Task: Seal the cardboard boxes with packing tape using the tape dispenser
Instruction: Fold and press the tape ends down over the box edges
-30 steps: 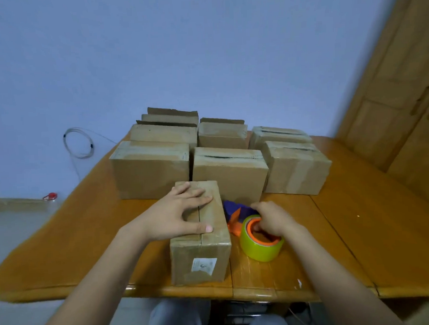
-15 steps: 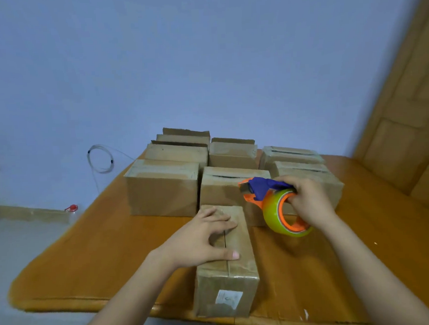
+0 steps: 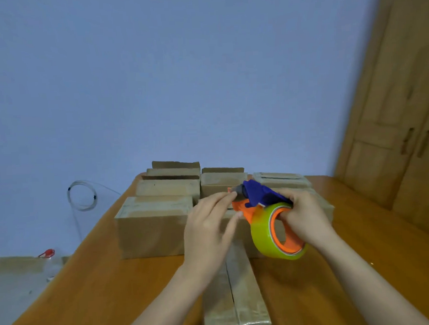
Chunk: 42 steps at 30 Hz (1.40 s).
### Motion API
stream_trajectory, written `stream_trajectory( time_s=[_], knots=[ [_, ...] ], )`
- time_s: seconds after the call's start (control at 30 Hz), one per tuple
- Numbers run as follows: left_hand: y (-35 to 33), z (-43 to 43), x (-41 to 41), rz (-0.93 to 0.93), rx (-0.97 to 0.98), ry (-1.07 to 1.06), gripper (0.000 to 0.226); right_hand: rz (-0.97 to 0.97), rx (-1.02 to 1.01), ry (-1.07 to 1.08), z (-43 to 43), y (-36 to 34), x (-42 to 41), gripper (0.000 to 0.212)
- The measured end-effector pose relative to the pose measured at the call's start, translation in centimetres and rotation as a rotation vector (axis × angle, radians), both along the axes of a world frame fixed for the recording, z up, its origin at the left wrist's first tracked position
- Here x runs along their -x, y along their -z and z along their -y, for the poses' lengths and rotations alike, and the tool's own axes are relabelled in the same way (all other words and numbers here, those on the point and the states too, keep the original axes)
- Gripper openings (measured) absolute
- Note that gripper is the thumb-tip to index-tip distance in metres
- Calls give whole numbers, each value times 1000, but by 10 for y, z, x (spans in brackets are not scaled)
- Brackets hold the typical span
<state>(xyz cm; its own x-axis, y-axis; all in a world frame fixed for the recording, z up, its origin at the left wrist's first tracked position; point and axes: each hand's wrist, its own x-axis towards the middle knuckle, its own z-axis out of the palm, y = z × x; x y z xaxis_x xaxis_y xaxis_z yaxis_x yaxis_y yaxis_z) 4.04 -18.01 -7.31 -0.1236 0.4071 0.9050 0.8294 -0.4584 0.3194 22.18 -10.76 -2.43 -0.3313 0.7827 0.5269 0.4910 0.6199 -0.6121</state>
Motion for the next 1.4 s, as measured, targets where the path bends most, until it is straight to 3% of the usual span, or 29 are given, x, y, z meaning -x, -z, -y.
stream_trajectory(
  time_s=[0.2,0.47,0.73,0.97,1.17,1.4],
  knots=[
    [-8,-7,-4,156,-91,28,31,-96,93,-50,6,1,6,54],
    [-4,-15,-1,125,-215,26,18,-115,174,-37,11,6,7,50],
    [0,-16,9,58,-166,60,20,-125,207,2,14,6,7,47],
    [12,-13,29,-64,-118,95,16,-23,128,57,14,9,8,41],
    [26,-6,39,30,-74,95,14,50,-15,147,20,2,3,53],
    [9,-13,30,-130,-47,65,32,41,-84,166,24,-4,-1,48]
  ],
)
